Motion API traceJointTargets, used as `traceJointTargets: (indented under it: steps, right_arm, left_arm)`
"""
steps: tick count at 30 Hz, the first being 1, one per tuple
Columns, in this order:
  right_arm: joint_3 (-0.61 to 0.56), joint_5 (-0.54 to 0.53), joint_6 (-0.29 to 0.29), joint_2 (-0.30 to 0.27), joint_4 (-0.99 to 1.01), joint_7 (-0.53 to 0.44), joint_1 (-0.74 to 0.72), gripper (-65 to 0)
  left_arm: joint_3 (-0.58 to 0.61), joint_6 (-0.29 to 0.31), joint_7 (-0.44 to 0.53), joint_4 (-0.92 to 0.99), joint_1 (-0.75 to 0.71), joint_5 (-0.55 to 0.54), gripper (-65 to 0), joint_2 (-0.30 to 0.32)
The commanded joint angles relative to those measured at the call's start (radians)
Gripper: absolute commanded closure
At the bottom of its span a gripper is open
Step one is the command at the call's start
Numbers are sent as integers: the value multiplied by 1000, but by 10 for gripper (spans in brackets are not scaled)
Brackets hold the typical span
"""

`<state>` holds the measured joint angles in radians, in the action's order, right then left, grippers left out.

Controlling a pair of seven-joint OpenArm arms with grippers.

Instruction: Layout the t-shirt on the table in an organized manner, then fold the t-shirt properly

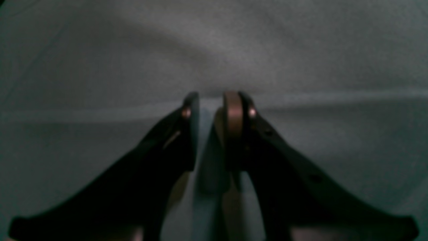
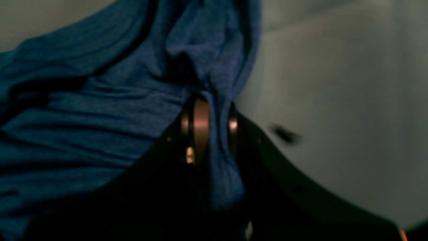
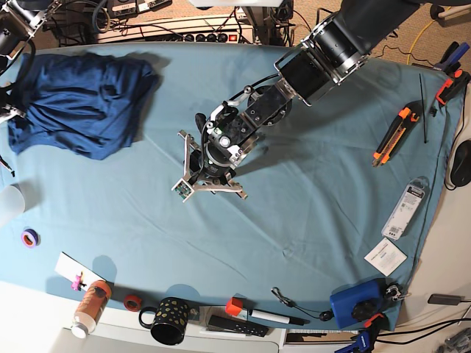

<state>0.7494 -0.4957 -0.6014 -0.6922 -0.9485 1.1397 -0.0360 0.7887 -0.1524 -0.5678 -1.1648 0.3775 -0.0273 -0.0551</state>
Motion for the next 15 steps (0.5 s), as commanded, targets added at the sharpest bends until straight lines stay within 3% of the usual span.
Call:
traceJointTargets:
  steps: [1,15]
  right_arm:
    - [6,0,5,-51,-13,-30,-9,0]
    - [4,-5,7,-75,-13,-80,-66,0]
  left_arm:
    - [-4,-3,7,-18,21,8,-138,-11]
    - [-4,-4,7,-18,21,8,-138,-11]
